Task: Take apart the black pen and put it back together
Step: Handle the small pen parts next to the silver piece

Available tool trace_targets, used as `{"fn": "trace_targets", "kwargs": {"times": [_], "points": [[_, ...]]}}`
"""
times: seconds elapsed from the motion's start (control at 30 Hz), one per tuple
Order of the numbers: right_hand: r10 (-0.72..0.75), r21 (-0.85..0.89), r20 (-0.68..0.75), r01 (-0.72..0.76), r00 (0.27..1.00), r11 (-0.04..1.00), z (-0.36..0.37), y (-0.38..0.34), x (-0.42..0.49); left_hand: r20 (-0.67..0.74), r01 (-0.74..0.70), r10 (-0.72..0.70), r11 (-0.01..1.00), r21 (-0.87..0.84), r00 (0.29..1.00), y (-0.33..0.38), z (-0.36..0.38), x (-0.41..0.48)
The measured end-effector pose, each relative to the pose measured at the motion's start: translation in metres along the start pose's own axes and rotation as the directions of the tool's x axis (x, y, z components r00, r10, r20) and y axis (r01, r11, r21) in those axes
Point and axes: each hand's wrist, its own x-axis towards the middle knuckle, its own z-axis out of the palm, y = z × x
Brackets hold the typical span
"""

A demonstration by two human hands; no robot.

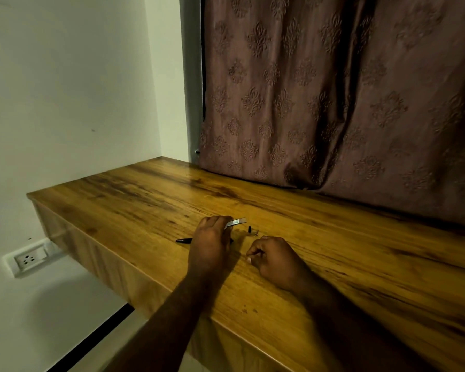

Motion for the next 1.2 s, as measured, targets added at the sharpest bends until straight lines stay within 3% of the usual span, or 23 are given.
{"fn": "trace_targets", "kwargs": {"times": [0.2, 0.27, 0.43, 0.63, 0.83, 1.2], "points": [[0.000, 0.082, -0.019, 0.001, 1.000, 0.997, 0.000, 0.004, -0.003, 0.013, -0.032, 0.032, 0.999, -0.008, 0.999, 0.006, -0.004, -0.003], [0.032, 0.202, -0.040, -0.023, 0.999, 0.979, 0.000, 0.006, -0.003, 0.035, -0.030, 0.031, 0.999, -0.028, 0.999, 0.008, -0.005, -0.004], [0.223, 0.725, -0.190, -0.017, 0.956, 0.689, -0.013, 0.012, 0.001, 0.057, -0.095, 0.097, 0.995, -0.036, 0.994, 0.006, -0.003, -0.005], [0.300, 0.866, -0.155, -0.016, 0.941, 0.499, -0.015, 0.020, 0.006, 0.112, -0.182, 0.186, 0.982, -0.042, 0.976, 0.009, -0.005, -0.008], [0.266, 0.873, -0.164, 0.014, 0.950, 0.487, -0.011, 0.015, 0.008, 0.118, -0.213, 0.214, 0.977, -0.018, 0.970, 0.008, -0.002, -0.007], [0.241, 0.810, -0.180, 0.005, 0.954, 0.586, -0.011, 0.016, 0.006, 0.123, -0.260, 0.259, 0.966, -0.015, 0.958, 0.009, -0.003, -0.006]]}}
